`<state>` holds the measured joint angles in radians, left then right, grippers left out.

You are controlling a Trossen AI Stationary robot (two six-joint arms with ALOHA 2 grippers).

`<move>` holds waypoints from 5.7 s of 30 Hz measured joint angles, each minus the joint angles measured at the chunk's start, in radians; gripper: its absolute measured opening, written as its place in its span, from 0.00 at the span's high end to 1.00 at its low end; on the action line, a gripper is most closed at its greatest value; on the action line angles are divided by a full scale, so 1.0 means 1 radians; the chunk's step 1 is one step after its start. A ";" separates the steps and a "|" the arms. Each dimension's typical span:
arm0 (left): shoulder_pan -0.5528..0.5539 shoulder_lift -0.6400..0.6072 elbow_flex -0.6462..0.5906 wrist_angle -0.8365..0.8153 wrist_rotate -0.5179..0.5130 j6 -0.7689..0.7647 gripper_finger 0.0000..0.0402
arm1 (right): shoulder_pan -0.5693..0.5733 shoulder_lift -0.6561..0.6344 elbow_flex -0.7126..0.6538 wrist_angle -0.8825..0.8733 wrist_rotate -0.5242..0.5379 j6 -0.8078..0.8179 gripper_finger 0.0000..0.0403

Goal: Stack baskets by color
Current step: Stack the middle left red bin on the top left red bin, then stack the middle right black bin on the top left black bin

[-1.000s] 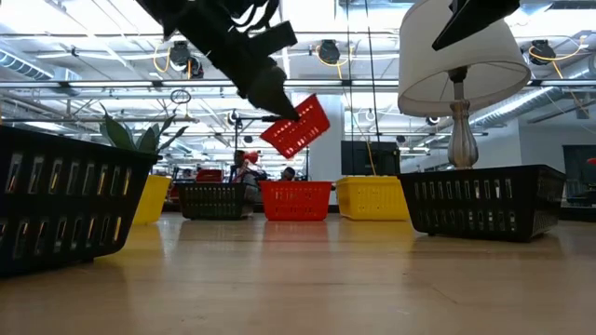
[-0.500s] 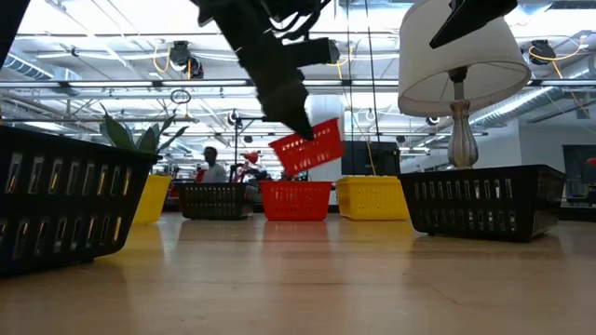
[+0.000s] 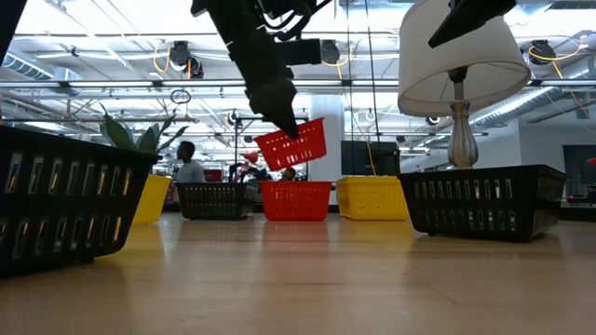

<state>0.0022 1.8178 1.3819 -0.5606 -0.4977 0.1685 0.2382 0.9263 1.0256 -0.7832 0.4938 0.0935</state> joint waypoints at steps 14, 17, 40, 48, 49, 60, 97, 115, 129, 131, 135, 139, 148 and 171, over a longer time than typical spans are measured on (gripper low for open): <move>0.025 0.048 -0.001 0.006 0.053 0.019 0.94 | 0.000 0.000 0.000 0.001 0.000 0.000 0.70; 0.031 0.047 -0.003 0.006 0.054 0.016 0.91 | 0.000 0.000 0.000 0.001 0.000 0.000 0.70; 0.044 0.047 -0.053 0.088 0.102 0.047 0.92 | 0.000 0.000 0.000 0.001 0.001 0.000 0.70; 0.049 0.047 -0.053 0.087 0.106 0.025 0.80 | 0.000 0.000 0.000 0.001 0.002 0.000 0.70; 0.049 0.047 -0.053 0.087 0.106 0.023 0.78 | 0.000 0.000 0.000 0.001 0.002 0.000 0.70; 0.047 0.045 0.004 0.063 0.106 -0.023 0.68 | 0.000 0.000 0.000 0.001 0.003 0.000 0.70; -0.464 -0.453 -0.049 -0.314 0.105 -0.301 0.68 | 0.001 0.052 -0.002 0.067 -0.040 0.019 0.70; -0.756 -0.444 -0.187 -0.303 0.106 -0.548 0.68 | 0.064 0.129 -0.001 0.097 -0.187 0.121 0.70; -0.770 -0.444 -0.210 -0.301 0.072 -0.605 0.68 | 0.358 0.385 0.000 0.036 -0.314 0.346 0.70; -0.770 -0.444 -0.210 -0.299 0.066 -0.605 0.68 | 0.365 0.416 0.000 0.010 -0.313 0.342 0.70; -0.770 -0.444 -0.210 -0.298 0.050 -0.616 0.68 | 0.365 0.443 0.000 -0.041 -0.306 0.326 0.70; -0.770 -0.444 -0.210 -0.297 0.043 -0.617 0.68 | 0.364 0.458 0.000 -0.093 -0.261 0.306 0.70; -0.770 -0.444 -0.210 -0.243 -0.049 -0.566 0.68 | 0.364 0.458 -0.014 -0.089 -0.259 0.267 0.70; -0.670 -0.444 -0.210 -0.081 -0.114 -0.326 0.68 | 0.265 0.455 -0.210 0.046 -0.314 0.129 0.98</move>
<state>-0.6678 1.3743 1.1717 -0.6414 -0.6119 -0.1571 0.5036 1.3815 0.8154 -0.7376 0.1795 0.2228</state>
